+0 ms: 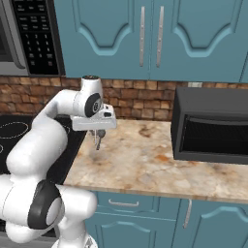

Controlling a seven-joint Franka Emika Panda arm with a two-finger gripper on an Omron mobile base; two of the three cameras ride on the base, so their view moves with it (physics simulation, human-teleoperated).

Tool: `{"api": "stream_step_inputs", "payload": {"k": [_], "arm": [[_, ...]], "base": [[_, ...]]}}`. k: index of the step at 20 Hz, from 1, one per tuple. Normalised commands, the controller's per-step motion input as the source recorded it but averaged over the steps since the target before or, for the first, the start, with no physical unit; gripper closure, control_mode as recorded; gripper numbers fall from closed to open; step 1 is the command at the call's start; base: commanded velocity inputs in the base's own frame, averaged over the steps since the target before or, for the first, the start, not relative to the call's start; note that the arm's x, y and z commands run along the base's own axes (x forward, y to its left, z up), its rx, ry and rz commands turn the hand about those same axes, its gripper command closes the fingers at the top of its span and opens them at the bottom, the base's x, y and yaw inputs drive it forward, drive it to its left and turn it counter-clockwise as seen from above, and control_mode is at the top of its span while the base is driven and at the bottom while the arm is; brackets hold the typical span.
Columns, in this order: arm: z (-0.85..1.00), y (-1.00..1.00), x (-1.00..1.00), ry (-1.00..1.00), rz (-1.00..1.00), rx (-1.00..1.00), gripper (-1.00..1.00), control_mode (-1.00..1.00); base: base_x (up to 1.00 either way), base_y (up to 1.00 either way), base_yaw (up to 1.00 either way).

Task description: Organize the utensils by type. Pick up the wooden spoons from the counter and place them in the open cabinet. Then pick up the metallic utensils from the counter and place them in the open drawer.

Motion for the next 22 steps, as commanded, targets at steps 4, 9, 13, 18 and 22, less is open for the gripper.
{"api": "stream_step_inputs", "payload": {"k": [4, 9, 13, 18, 22], "arm": [[0.5, 0.31, -0.48, 0.0, 0.12, 0.0, 1.0, -1.0], [0.37, 0.37, -0.45, -0.02, 0.03, 0.0, 1.0, -1.0], [0.38, 0.14, -0.44, -0.03, 0.01, 0.0, 1.0, -1.0], [0.23, -0.09, -0.65, -0.12, 0.0, 0.0, 1.0, -1.0], [0.12, -0.03, -0.74, -0.18, 0.0, 0.0, 1.0, -1.0]], "base": [[0.0, 0.0, 0.0], [0.0, 0.0, 0.0], [0.0, 0.0, 0.0], [0.0, 0.0, 0.0], [0.0, 0.0, 0.0]]}}
